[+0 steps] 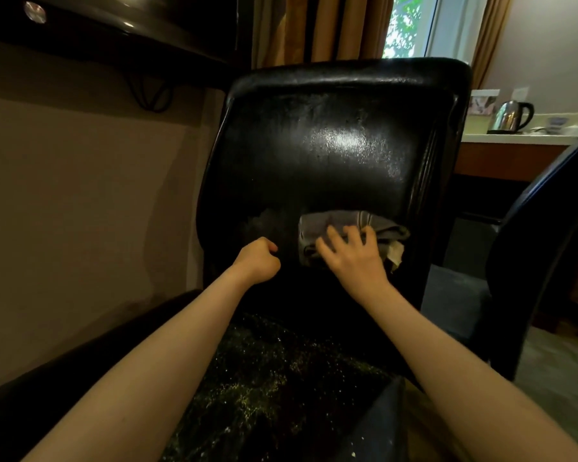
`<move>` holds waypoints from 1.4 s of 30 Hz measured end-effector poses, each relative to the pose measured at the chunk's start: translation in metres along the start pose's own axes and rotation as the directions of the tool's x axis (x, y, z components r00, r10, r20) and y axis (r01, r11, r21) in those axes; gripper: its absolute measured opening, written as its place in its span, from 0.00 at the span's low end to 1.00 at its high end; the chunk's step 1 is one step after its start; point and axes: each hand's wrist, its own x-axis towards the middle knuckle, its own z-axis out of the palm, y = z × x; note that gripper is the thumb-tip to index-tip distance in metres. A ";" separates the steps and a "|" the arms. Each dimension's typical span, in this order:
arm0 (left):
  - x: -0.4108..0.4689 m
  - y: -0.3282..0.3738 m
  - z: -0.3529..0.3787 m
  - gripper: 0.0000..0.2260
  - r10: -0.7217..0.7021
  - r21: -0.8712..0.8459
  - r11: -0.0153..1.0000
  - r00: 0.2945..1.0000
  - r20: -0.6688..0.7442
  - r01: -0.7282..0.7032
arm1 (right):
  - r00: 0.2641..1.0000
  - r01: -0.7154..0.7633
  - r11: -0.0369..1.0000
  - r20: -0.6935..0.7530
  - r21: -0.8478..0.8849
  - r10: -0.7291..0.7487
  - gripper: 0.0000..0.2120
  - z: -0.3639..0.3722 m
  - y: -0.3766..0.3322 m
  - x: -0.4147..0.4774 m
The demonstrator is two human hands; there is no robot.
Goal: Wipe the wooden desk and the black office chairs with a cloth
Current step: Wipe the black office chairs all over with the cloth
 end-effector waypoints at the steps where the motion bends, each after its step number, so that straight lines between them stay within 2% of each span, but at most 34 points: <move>1: -0.002 -0.001 0.004 0.17 -0.002 0.001 1.000 1.000 -0.006 0.002 | 0.997 0.063 0.998 0.048 0.001 -0.063 0.15 0.001 -0.006 -0.009; 3: -0.008 -0.003 0.011 0.16 -0.001 0.015 1.000 0.999 -0.034 0.001 | 0.948 0.302 0.952 0.118 -0.048 -0.295 0.14 0.001 -0.020 -0.027; 4: -0.010 -0.004 0.012 0.16 0.003 0.016 1.000 0.999 -0.035 -0.003 | 0.880 0.462 0.884 0.167 -0.076 -0.445 0.11 0.005 -0.026 -0.039; 5: -0.012 -0.004 0.012 0.16 0.010 0.012 1.000 1.000 -0.022 -0.010 | 0.780 0.602 0.795 0.267 -0.071 -0.567 0.08 0.007 -0.030 -0.048; 6: -0.014 -0.004 0.010 0.16 0.022 0.011 1.000 1.000 0.000 -0.022 | 0.696 0.678 0.734 0.361 -0.046 -0.620 0.07 0.008 -0.030 -0.056; 7: -0.014 -0.003 0.007 0.16 0.033 0.014 0.999 0.999 0.018 -0.033 | 0.675 0.688 0.725 0.397 -0.037 -0.621 0.06 0.004 -0.029 -0.062; 9: -0.012 -0.002 -0.003 0.16 0.053 0.026 0.998 0.999 0.005 -0.053 | 0.735 0.628 0.778 0.306 0.031 -0.605 0.04 -0.002 -0.027 -0.057; 10: -0.011 -0.002 -0.007 0.16 0.055 0.036 0.998 0.998 -0.027 -0.054 | 0.777 0.587 0.808 0.243 0.053 -0.581 0.08 -0.003 -0.024 -0.049; 12: -0.006 -0.007 -0.017 0.17 0.041 0.057 0.998 0.996 -0.080 -0.036 | 0.879 0.476 0.878 0.015 0.038 -0.477 0.15 -0.008 -0.015 -0.011; 14: -0.002 -0.011 -0.025 0.17 0.022 0.050 0.999 0.998 -0.056 -0.020 | 0.936 0.337 0.942 -0.109 0.011 -0.334 0.14 -0.008 -0.006 0.036; 16: 0.002 -0.012 -0.032 0.18 0.022 0.056 0.998 1.000 -0.009 -0.022 | 0.987 0.143 0.989 -0.073 -0.026 -0.145 0.09 -0.020 0.003 0.089; 17: 0.005 -0.011 -0.037 0.18 0.031 0.062 0.998 0.999 -0.010 -0.031 | 1.000 0.016 0.998 -0.003 -0.060 -0.017 0.09 -0.027 0.008 0.109; 18: 0.009 -0.008 -0.042 0.18 0.043 0.065 0.997 0.999 -0.029 -0.041 | 0.989 -0.110 0.992 0.089 -0.054 0.115 0.11 -0.027 0.010 0.123; 19: 0.013 -0.004 -0.046 0.19 0.052 0.059 0.997 0.997 -0.059 -0.049 | 0.955 -0.178 0.983 0.233 -0.032 0.181 0.15 -0.022 0.011 0.130; 20: 0.017 -0.002 -0.050 0.19 0.056 0.053 0.997 0.994 -0.089 -0.052 | 0.924 -0.228 0.974 0.314 -0.010 0.219 0.17 -0.018 0.008 0.131; 22: 0.024 -0.004 -0.055 0.19 0.054 0.058 0.997 0.991 -0.122 -0.047 | 0.945 -0.207 0.978 0.258 -0.008 0.202 0.13 -0.014 -0.010 0.119; 24: 0.027 -0.009 -0.055 0.20 0.035 0.052 0.998 0.994 -0.106 -0.030 | 0.964 -0.063 0.998 0.258 -0.021 0.067 0.16 -0.001 -0.025 0.097; 26: 0.025 -0.019 -0.049 0.20 0.014 0.046 0.999 0.996 -0.091 -0.010 | 0.947 0.092 0.995 0.305 0.032 -0.097 0.19 0.011 -0.045 0.067; 28: 0.021 -0.028 -0.043 0.20 -0.002 0.056 0.998 0.997 -0.079 0.007 | 0.899 0.255 0.967 0.363 0.016 -0.243 0.15 0.020 -0.063 0.031; 30: 0.018 -0.037 -0.041 0.20 -0.013 0.056 0.998 0.999 -0.052 0.016 | 0.799 0.446 0.894 0.436 0.031 -0.414 0.06 0.033 -0.082 -0.001; 31: 0.017 -0.040 -0.043 0.20 -0.013 0.061 0.998 0.999 -0.045 0.016 | 0.747 0.494 0.866 0.472 0.079 -0.469 0.11 0.040 -0.086 -0.011; 32: 0.017 -0.041 -0.048 0.20 -0.010 0.067 0.998 0.999 -0.048 0.014 | 0.730 0.505 0.858 0.481 0.100 -0.485 0.13 0.043 -0.086 -0.016; 33: 0.019 -0.041 -0.053 0.20 -0.006 0.073 0.997 0.998 -0.061 0.011 | 0.755 0.499 0.863 0.446 0.083 -0.480 0.10 0.037 -0.084 -0.013; 34: 0.021 -0.041 -0.059 0.20 -0.001 0.077 0.997 0.996 -0.086 0.007 | 0.790 0.511 0.855 0.344 0.087 -0.507 0.05 0.033 -0.082 -0.006; 36: 0.027 -0.038 -0.067 0.20 0.006 0.075 0.997 0.990 -0.144 0.005 | 0.878 0.464 0.880 0.080 0.102 -0.473 0.14 0.022 -0.075 0.031; 38: 0.034 -0.033 -0.071 0.19 0.018 0.069 0.998 0.983 -0.185 -0.006 | 0.933 0.350 0.934 -0.108 0.064 -0.342 0.16 0.015 -0.063 0.082; 40: 0.040 -0.029 -0.074 0.20 0.035 0.072 0.997 0.979 -0.202 -0.021 | 0.968 0.198 0.980 -0.158 0.013 -0.194 0.13 0.010 -0.048 0.135; 42: 0.045 -0.027 -0.079 0.22 0.040 0.050 0.998 0.978 -0.206 -0.031 | 0.997 -0.030 1.000 -0.073 0.003 0.030 0.14 -0.006 -0.028 0.180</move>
